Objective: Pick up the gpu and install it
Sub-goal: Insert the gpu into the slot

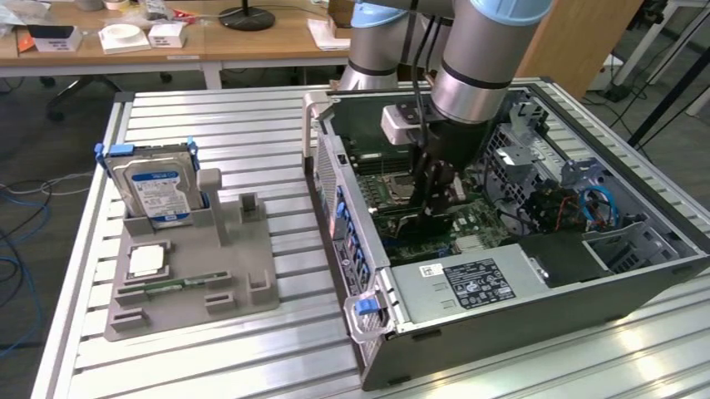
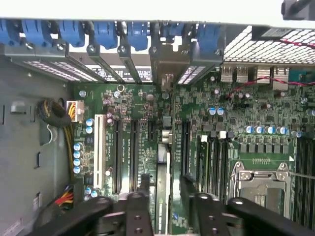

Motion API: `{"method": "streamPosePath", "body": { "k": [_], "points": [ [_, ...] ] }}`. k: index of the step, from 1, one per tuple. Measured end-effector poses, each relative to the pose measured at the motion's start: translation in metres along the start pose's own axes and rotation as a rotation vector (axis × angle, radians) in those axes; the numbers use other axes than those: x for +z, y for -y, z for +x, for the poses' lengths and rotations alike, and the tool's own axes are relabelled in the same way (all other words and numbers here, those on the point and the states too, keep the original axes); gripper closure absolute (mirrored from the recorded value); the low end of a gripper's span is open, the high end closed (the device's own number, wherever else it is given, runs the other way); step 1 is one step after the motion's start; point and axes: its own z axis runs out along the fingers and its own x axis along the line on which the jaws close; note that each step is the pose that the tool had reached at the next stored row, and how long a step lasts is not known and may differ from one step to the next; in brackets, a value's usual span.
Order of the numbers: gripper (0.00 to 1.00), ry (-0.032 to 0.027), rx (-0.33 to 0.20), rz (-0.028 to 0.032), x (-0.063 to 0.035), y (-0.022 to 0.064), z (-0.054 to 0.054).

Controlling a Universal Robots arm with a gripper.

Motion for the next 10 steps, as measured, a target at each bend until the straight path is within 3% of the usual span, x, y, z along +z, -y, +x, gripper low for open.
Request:
{"method": "streamPosePath", "body": {
  "k": [4, 6, 8, 10],
  "points": [
    [0.8, -0.0001, 0.0, 0.0, 0.0, 0.0, 0.0],
    [0.8, -0.0001, 0.0, 0.0, 0.0, 0.0, 0.0],
    [0.89, -0.0001, 0.0, 0.0, -0.0001, 0.0, 0.0],
    [0.89, -0.0001, 0.0, 0.0, 0.0, 0.0, 0.0]
  ]
}}
